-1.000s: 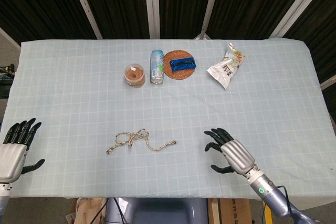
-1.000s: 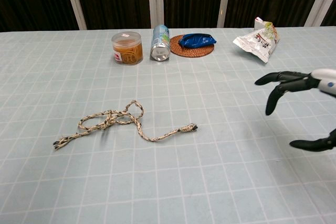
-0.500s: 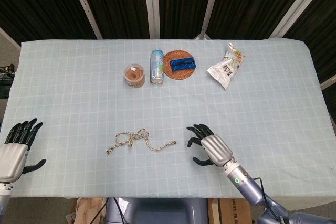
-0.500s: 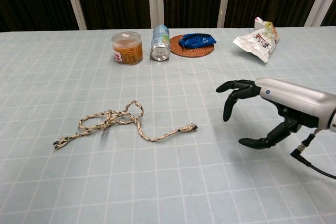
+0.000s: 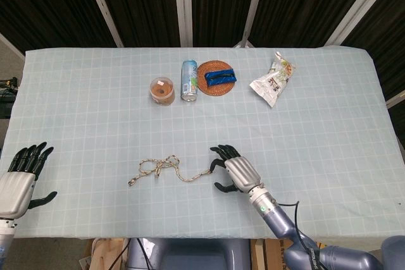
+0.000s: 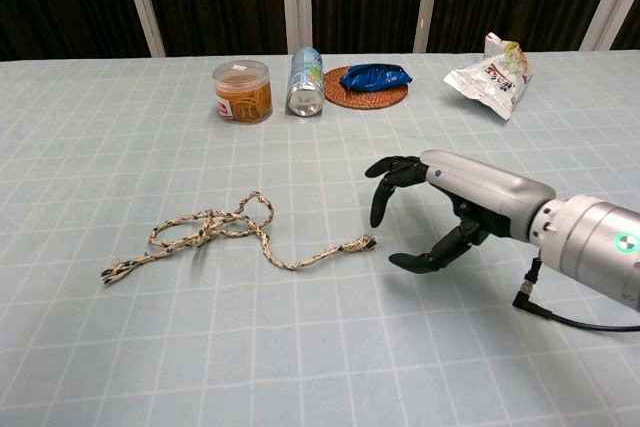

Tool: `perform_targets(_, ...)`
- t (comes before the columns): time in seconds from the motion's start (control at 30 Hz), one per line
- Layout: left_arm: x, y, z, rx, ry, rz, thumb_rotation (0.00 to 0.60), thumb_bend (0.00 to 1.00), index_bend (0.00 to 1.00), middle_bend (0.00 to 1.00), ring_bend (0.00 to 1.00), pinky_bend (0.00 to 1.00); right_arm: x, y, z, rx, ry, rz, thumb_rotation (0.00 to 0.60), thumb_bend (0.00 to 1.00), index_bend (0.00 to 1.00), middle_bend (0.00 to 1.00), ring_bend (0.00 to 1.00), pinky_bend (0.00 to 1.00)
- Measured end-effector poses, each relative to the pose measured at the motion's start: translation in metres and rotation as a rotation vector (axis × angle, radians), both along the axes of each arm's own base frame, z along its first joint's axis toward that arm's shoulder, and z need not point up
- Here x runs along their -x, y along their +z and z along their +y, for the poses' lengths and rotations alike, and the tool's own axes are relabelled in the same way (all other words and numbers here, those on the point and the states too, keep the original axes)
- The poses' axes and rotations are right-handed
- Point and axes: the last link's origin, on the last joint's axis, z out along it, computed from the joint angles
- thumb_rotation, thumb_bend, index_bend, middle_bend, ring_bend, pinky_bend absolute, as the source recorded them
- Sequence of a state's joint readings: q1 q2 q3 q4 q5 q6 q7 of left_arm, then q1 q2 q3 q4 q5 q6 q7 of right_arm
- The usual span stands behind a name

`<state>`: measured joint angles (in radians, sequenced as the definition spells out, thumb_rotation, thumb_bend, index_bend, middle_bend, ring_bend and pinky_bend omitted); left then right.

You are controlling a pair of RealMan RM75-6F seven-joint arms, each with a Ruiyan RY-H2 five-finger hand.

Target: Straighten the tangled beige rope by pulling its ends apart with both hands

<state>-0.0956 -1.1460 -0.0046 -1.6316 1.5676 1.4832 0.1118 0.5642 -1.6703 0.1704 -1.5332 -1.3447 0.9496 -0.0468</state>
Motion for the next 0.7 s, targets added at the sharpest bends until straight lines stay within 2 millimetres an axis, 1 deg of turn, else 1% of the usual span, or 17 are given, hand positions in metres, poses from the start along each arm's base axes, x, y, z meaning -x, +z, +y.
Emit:
perform_targets(0.17, 0.0, 0.0, 0.001, 0.002, 0.0, -0.009, 0.6, 0.05, 0.0, 0.0, 0.0, 0.0, -0.012, -0.013, -0.003, 0.005, 0.003, -0.003, 0.6, 0.33, 0.47, 0.14, 0.0, 0.0)
perform_targets(0.37, 0.0, 0.001, 0.001, 0.003, 0.0, -0.016, 0.6, 0.05, 0.0, 0.0, 0.0, 0.0, -0.021, -0.024, -0.004, 0.009, -0.001, -0.003, 0.6, 0.33, 0.48, 0.14, 0.0, 0.0)
perform_targets(0.7, 0.0, 0.002, 0.002, 0.002, 0.001, -0.027, 0.6, 0.05, 0.0, 0.0, 0.0, 0.0, -0.024, -0.036, -0.004, 0.005, -0.008, 0.017, 0.6, 0.33, 0.5, 0.15, 0.0, 0.0)
